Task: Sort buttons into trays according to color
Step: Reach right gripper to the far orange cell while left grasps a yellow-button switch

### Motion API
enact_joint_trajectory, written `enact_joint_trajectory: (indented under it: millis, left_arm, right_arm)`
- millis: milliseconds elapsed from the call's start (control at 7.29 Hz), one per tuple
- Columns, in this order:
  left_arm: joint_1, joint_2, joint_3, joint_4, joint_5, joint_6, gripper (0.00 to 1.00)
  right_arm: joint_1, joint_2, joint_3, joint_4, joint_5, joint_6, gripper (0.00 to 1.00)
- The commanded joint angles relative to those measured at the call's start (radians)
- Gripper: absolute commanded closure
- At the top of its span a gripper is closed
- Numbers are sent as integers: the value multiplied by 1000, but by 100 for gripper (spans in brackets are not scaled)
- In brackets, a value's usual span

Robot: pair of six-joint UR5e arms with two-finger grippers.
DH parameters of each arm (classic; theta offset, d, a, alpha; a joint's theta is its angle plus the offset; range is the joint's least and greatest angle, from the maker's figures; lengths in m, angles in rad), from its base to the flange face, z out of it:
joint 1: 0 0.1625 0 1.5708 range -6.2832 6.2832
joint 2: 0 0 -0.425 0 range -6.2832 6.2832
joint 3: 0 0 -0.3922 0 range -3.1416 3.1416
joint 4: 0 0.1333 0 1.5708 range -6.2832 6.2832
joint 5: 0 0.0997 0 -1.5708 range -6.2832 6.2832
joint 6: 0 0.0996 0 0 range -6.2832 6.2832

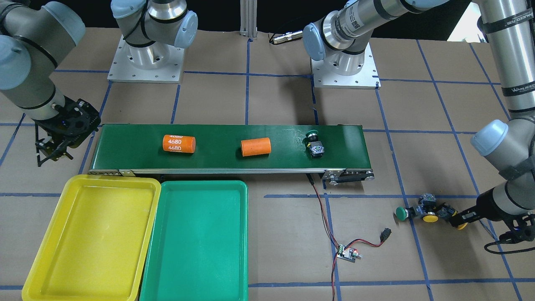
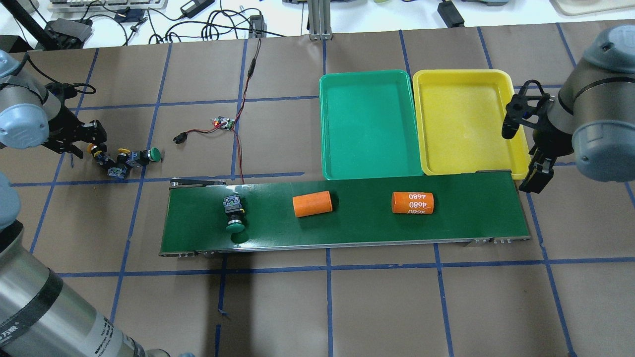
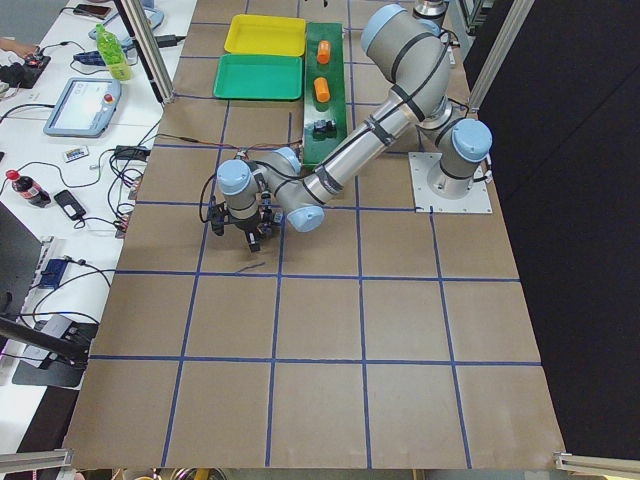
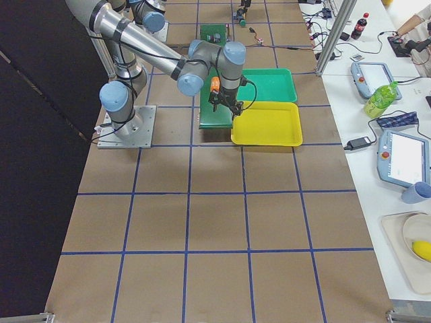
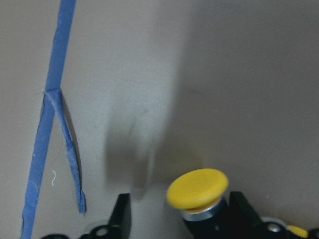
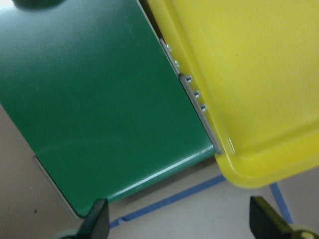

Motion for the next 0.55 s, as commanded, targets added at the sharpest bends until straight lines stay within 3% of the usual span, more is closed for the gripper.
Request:
enact_joint_trajectory:
  millis: [0, 411]
  left_arm:
    - [-25, 64, 12, -134, -6, 1, 100]
    - [-196, 277, -7, -337, -11, 3, 100]
  right_arm:
    - [156, 1, -11, -91, 17, -63, 0]
    - [376, -2, -5, -104, 18, -19, 0]
